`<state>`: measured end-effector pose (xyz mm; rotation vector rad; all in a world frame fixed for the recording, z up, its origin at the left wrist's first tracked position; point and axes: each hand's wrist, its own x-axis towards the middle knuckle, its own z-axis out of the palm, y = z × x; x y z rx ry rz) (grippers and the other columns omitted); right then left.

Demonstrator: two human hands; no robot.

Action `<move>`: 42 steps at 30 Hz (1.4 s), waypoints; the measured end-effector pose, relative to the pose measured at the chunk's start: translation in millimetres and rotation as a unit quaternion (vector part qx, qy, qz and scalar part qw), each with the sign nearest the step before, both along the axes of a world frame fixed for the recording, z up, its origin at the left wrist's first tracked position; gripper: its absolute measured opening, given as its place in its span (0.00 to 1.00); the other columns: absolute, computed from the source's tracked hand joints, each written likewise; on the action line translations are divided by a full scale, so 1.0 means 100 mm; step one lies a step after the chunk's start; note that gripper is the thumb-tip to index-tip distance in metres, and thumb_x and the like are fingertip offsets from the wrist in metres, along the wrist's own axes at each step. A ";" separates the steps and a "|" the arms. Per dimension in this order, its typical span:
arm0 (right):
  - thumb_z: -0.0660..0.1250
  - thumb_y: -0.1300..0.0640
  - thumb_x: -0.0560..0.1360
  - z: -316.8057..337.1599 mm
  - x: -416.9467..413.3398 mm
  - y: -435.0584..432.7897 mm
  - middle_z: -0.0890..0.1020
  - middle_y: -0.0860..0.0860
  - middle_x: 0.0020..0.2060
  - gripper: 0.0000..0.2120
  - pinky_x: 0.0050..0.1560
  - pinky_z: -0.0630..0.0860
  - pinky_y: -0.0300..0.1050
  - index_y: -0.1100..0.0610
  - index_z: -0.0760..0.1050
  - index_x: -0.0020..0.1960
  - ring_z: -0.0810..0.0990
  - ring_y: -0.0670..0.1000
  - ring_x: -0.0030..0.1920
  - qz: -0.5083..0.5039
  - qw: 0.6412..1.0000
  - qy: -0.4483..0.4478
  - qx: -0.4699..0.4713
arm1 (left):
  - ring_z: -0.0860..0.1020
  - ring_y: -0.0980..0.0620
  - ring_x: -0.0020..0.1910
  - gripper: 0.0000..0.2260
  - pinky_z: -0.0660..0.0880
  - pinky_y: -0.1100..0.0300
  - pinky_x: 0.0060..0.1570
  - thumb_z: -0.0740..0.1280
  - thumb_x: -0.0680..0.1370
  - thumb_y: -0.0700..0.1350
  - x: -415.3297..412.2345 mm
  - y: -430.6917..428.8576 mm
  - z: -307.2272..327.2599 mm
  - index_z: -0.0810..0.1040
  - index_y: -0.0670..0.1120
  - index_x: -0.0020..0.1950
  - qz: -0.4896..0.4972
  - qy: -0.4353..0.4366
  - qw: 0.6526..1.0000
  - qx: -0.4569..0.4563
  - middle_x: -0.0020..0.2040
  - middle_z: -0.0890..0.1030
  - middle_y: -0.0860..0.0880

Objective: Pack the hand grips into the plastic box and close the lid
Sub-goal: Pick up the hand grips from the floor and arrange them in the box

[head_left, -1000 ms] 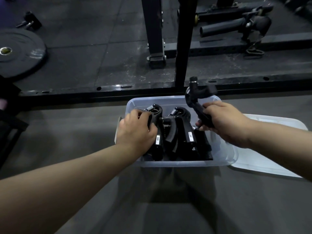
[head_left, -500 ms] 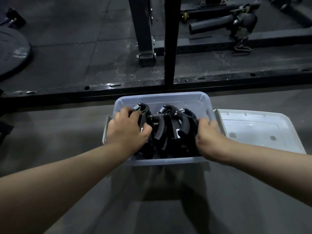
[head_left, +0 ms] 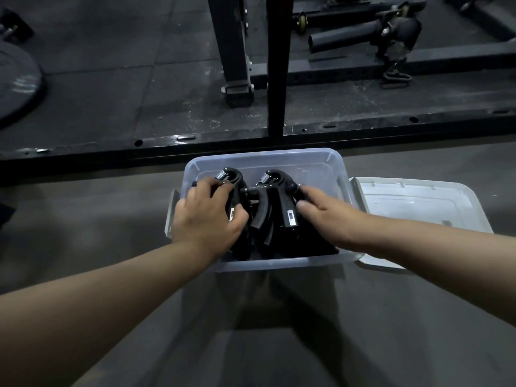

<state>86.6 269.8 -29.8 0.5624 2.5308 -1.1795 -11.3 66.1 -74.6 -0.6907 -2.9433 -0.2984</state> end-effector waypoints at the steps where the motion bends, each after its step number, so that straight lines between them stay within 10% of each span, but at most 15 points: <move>1: 0.53 0.55 0.83 -0.01 -0.01 -0.03 0.72 0.56 0.67 0.18 0.60 0.64 0.42 0.56 0.62 0.72 0.70 0.55 0.66 0.021 1.000 -0.003 -0.002 | 0.75 0.44 0.55 0.27 0.71 0.50 0.51 0.53 0.71 0.60 0.00 -0.01 0.00 0.80 0.50 0.62 -0.001 0.004 1.000 0.008 0.60 0.76 0.49; 12: 0.52 0.54 0.78 -0.24 -0.03 0.06 0.73 0.53 0.62 0.15 0.63 0.70 0.56 0.50 0.64 0.64 0.72 0.54 0.60 0.043 0.999 0.010 0.021 | 0.70 0.46 0.62 0.27 0.65 0.50 0.59 0.53 0.73 0.61 0.09 0.01 0.04 0.76 0.50 0.64 -0.024 0.007 0.998 -0.052 0.64 0.73 0.49; 17: 0.53 0.50 0.83 -0.24 0.15 0.06 0.76 0.50 0.55 0.13 0.57 0.68 0.44 0.53 0.71 0.61 0.74 0.49 0.58 0.004 0.993 0.118 0.014 | 0.66 0.50 0.68 0.26 0.57 0.53 0.67 0.51 0.75 0.58 0.15 0.22 0.12 0.73 0.52 0.68 -0.092 -0.016 0.996 -0.006 0.68 0.72 0.51; 25: 0.59 0.57 0.79 -0.36 0.56 0.36 0.66 0.57 0.73 0.20 0.74 0.60 0.44 0.62 0.69 0.69 0.65 0.54 0.72 0.157 0.929 0.240 0.233 | 0.70 0.49 0.68 0.25 0.62 0.52 0.66 0.53 0.76 0.56 0.34 0.71 0.11 0.73 0.49 0.70 -0.200 -0.017 0.979 -0.021 0.69 0.74 0.50; 32: 0.54 0.50 0.79 -0.63 0.74 0.81 0.67 0.51 0.64 0.20 0.70 0.64 0.46 0.60 0.67 0.66 0.67 0.48 0.66 -0.070 0.957 0.272 0.076 | 0.73 0.47 0.65 0.23 0.65 0.48 0.64 0.52 0.77 0.53 0.40 0.94 0.13 0.76 0.49 0.67 -0.220 -0.001 0.975 -0.014 0.66 0.76 0.49; 35: 0.56 0.57 0.77 -0.76 0.56 1.05 0.68 0.53 0.60 0.16 0.63 0.70 0.49 0.57 0.68 0.64 0.72 0.51 0.57 -0.217 0.960 0.157 0.085 | 0.76 0.47 0.60 0.20 0.66 0.49 0.60 0.53 0.77 0.52 0.40 0.94 0.11 0.80 0.50 0.59 -0.228 0.015 0.973 -0.007 0.60 0.78 0.51; 38: 0.57 0.57 0.78 -0.91 0.40 1.21 0.68 0.59 0.66 0.22 0.60 0.71 0.48 0.54 0.64 0.71 0.74 0.60 0.61 -0.100 0.983 -0.103 0.111 | 0.78 0.47 0.53 0.17 0.65 0.51 0.56 0.53 0.77 0.52 0.40 0.90 0.09 0.81 0.51 0.50 -0.236 0.026 0.971 0.009 0.51 0.80 0.53; 42: 0.61 0.46 0.75 -1.02 0.20 1.10 0.76 0.55 0.62 0.20 0.57 0.75 0.51 0.52 0.70 0.66 0.77 0.58 0.56 -0.005 0.978 -0.154 0.139 | 0.78 0.48 0.54 0.16 0.68 0.49 0.59 0.57 0.77 0.55 0.44 0.87 0.09 0.81 0.52 0.54 -0.257 0.033 0.966 -0.012 0.50 0.81 0.53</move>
